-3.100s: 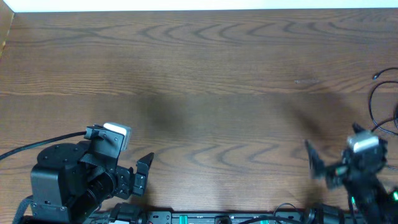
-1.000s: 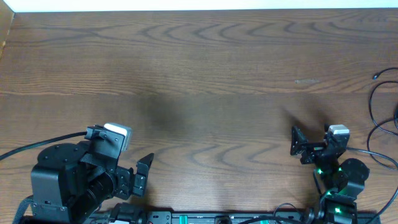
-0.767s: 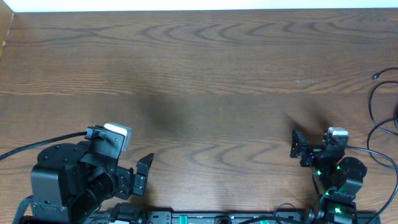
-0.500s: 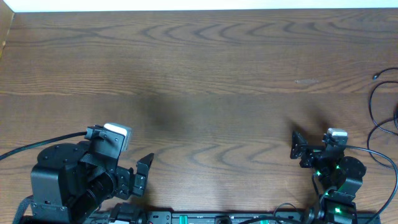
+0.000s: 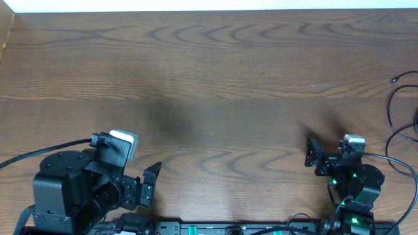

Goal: Untangle cables

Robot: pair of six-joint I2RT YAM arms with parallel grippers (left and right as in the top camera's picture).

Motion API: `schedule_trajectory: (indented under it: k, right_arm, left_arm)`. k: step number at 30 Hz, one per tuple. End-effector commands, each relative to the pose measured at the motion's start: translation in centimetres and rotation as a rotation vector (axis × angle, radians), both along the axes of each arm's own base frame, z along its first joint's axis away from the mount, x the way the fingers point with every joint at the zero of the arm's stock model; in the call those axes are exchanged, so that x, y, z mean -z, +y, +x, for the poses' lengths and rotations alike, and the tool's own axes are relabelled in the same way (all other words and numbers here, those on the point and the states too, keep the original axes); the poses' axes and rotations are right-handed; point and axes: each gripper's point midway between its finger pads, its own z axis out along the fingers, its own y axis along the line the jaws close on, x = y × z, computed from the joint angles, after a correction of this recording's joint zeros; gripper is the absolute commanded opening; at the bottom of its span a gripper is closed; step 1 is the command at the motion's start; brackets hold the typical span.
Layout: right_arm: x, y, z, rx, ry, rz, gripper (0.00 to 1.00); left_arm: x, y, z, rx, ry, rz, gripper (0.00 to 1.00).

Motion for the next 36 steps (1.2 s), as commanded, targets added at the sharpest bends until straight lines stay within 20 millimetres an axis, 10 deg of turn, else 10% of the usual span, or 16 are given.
schedule_trajectory:
  k: [1,36]
  right_arm:
    - [0.1,-0.1,0.0,0.010,0.004,0.003,0.99]
    - [-8.5,4.6,-0.7,-0.178,-0.381,-0.049,0.99]
  left_arm:
    - [0.0,0.2,-0.1,0.006,-0.003,0.020,0.98]
    - [-0.2,0.1,0.1,0.006,-0.013,0.019,0.98]
